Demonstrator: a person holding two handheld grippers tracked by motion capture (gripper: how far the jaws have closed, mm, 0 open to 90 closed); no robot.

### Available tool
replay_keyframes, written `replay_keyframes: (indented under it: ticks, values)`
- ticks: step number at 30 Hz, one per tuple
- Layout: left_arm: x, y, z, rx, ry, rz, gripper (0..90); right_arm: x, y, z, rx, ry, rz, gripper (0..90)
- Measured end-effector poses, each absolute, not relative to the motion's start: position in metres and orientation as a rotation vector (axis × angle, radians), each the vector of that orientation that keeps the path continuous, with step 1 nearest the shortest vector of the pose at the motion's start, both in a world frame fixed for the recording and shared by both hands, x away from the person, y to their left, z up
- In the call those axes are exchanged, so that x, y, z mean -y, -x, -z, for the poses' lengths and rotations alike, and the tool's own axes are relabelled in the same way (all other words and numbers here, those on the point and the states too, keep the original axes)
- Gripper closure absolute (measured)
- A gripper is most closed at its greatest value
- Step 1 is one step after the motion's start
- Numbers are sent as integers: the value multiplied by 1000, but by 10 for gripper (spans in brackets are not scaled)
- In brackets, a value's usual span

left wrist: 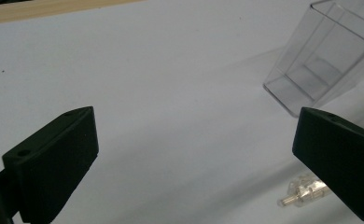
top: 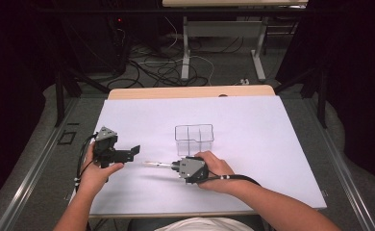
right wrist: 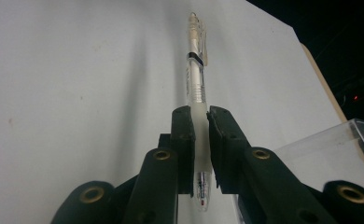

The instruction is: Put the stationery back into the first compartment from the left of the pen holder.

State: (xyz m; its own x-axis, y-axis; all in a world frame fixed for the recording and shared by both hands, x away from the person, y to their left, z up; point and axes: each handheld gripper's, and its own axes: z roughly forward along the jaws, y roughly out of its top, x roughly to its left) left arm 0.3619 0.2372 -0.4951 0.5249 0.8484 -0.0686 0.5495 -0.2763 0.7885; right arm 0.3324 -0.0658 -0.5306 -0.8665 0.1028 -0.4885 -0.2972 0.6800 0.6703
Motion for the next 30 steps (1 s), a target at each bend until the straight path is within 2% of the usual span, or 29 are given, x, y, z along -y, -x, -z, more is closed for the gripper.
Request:
replay_keyframes:
  ticks: [5,14,18,25,30]
  values:
    - [-226,-360,498,-1086,-2031,-490,9,82,-328,534,-2344,256,-1028,807]
    - [-207,-355,494,-963,-2094,-408,42,105,-328,533,-2260,429,-938,806]
    - [-194,-351,492,-901,-2142,-388,156,109,-327,533,-2246,443,-936,806]
    - [-175,-346,487,-790,-2225,-378,248,104,-323,534,-2249,484,-920,806]
    - [-164,-346,481,-696,-2324,-320,334,99,-323,528,-2250,507,-916,806]
